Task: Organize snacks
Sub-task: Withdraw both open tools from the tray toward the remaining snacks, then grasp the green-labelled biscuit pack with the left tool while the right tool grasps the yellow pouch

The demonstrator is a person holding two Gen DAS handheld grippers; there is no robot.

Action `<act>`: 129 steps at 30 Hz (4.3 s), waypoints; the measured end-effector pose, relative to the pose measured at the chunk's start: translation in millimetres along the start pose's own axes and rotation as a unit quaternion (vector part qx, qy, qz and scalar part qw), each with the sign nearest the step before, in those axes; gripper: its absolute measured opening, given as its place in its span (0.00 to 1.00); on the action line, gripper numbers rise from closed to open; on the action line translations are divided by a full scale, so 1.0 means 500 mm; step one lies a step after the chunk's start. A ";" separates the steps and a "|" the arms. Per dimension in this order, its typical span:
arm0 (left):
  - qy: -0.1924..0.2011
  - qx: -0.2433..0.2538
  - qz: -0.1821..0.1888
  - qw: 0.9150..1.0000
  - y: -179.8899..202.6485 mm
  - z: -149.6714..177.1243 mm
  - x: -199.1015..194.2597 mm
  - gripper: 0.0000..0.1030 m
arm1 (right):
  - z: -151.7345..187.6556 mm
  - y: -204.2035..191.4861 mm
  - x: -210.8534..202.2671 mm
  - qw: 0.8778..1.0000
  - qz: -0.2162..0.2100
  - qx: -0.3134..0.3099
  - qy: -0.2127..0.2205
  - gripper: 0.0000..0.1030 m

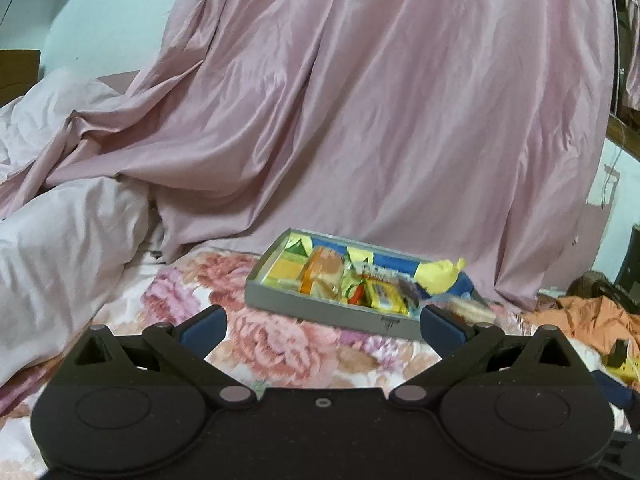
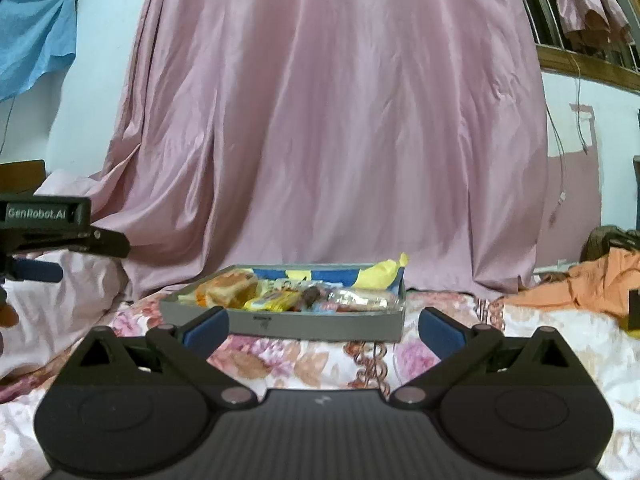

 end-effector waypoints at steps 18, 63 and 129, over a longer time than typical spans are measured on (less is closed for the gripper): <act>-0.036 0.063 -0.032 0.997 -0.101 0.160 -0.061 0.99 | 0.104 -0.051 -0.043 0.999 0.011 -0.012 -0.042 1.00; -0.169 0.020 0.136 0.976 -0.181 0.196 0.327 0.99 | 0.352 -0.312 0.315 0.964 -0.061 -0.093 -0.242 1.00; -0.199 0.052 0.137 0.969 -0.102 0.307 0.213 0.76 | 0.330 -0.180 0.186 0.954 -0.081 -0.144 -0.251 0.74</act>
Point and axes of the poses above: each gripper's, at about its wrist camera, not at the fingertips, and x roughly the way its jaws point, y to its right, z to its underside, the point moved 5 cm from there along x, roughly the way its jaws point, and after that the axes turned 11 degrees about x, right-handed, at the moved point
